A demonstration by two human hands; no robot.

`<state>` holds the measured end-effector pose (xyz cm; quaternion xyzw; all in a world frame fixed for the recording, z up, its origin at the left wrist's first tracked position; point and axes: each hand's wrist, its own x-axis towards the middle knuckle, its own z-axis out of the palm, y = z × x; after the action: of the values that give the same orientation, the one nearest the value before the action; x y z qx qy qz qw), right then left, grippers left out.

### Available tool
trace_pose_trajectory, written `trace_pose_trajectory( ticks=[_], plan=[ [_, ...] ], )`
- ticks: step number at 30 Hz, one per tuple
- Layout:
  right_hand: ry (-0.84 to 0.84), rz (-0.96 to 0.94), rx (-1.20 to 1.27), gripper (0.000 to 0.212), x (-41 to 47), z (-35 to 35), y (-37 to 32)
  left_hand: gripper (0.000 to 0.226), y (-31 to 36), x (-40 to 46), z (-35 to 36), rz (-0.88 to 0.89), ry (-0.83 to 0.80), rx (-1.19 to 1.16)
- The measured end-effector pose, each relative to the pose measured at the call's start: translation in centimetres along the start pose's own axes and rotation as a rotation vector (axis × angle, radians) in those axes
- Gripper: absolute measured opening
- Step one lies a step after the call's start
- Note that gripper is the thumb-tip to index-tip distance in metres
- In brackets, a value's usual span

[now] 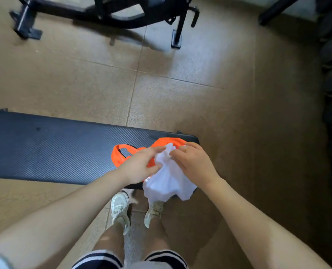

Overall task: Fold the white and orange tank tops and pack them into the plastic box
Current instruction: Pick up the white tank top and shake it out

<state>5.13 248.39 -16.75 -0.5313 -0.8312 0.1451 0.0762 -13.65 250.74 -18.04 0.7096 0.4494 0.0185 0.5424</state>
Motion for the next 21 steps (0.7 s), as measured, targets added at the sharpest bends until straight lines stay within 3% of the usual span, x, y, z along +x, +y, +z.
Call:
trace_pose_trajectory(
  ticks=[3, 6, 8, 11, 12, 17, 21],
  plan=[
    [-0.005, 0.02, 0.125, 0.01, -1.5, -5.4, -1.0, 0.066, 4.6, -1.7, -1.1, 0.148, 0.06, 0.005],
    [-0.021, 0.124, 0.246, 0.024, -2.5, -10.1, -1.9, 0.067, 8.0, -2.8, -3.2, 0.232, 0.016, 0.002],
    [0.005, 0.206, 0.388, 0.025, -2.7, -12.8, -2.8, 0.05, 10.3, -3.6, -4.9, 0.307, -0.054, 0.022],
    [0.076, 0.259, 0.553, 0.024, -2.7, -16.8, -4.3, 0.01, 13.4, -5.1, -7.4, 0.27, -0.124, -0.025],
    [0.096, 0.259, 0.592, 0.022, -2.8, -18.1, -4.7, 0.007, 14.4, -5.6, -8.1, 0.257, -0.124, -0.052],
    [0.105, 0.293, 0.738, 0.011, -2.9, -23.7, -7.1, 0.013, 19.0, -9.1, -11.6, 0.286, -0.104, -0.097],
    [0.189, 0.282, 0.939, 0.025, -1.1, -27.3, -8.6, 0.033, 20.6, -10.8, -15.1, 0.23, -0.069, 0.185]
  ],
)
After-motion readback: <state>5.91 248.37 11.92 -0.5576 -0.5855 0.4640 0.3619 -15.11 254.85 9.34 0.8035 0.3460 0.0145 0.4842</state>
